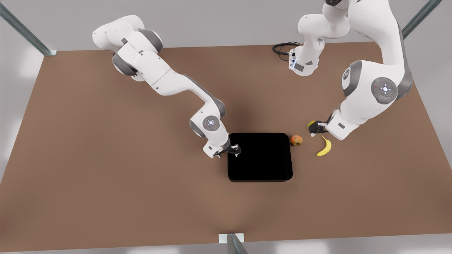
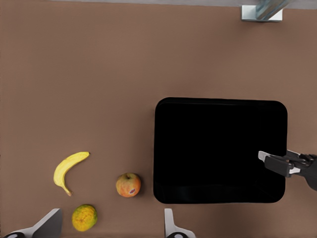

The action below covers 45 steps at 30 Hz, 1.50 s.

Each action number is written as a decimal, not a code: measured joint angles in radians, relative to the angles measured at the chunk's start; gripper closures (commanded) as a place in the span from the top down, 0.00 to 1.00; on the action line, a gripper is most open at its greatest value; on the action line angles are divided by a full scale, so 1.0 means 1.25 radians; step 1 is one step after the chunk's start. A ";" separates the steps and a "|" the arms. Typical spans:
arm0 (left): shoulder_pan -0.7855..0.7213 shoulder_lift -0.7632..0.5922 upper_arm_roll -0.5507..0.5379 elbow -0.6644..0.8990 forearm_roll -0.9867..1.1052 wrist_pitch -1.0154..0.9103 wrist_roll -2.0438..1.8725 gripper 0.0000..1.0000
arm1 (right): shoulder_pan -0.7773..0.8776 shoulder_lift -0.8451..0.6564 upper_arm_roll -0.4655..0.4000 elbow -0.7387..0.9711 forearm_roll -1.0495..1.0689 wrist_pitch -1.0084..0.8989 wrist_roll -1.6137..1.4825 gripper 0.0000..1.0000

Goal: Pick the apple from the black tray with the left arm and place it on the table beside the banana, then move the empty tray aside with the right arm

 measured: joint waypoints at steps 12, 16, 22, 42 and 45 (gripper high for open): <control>-0.005 0.005 -0.003 0.005 -0.002 -0.010 0.056 1.00 | -0.002 0.003 -0.002 0.013 0.009 0.010 -0.028 0.07; -0.008 0.006 -0.005 0.006 -0.001 -0.010 0.067 1.00 | -0.020 -0.062 0.003 0.019 0.013 -0.005 -0.039 0.06; -0.008 0.007 -0.005 0.006 0.000 -0.011 0.081 1.00 | -0.223 -0.363 0.098 -0.280 0.027 -0.088 -0.098 0.06; -0.010 0.008 -0.005 0.006 0.001 -0.011 0.103 1.00 | -0.733 -0.580 0.100 -0.489 0.215 -0.381 -0.846 0.06; -0.007 0.012 -0.005 0.007 -0.003 -0.012 0.105 1.00 | -0.733 -0.568 0.100 -0.489 0.210 -0.378 -0.917 0.27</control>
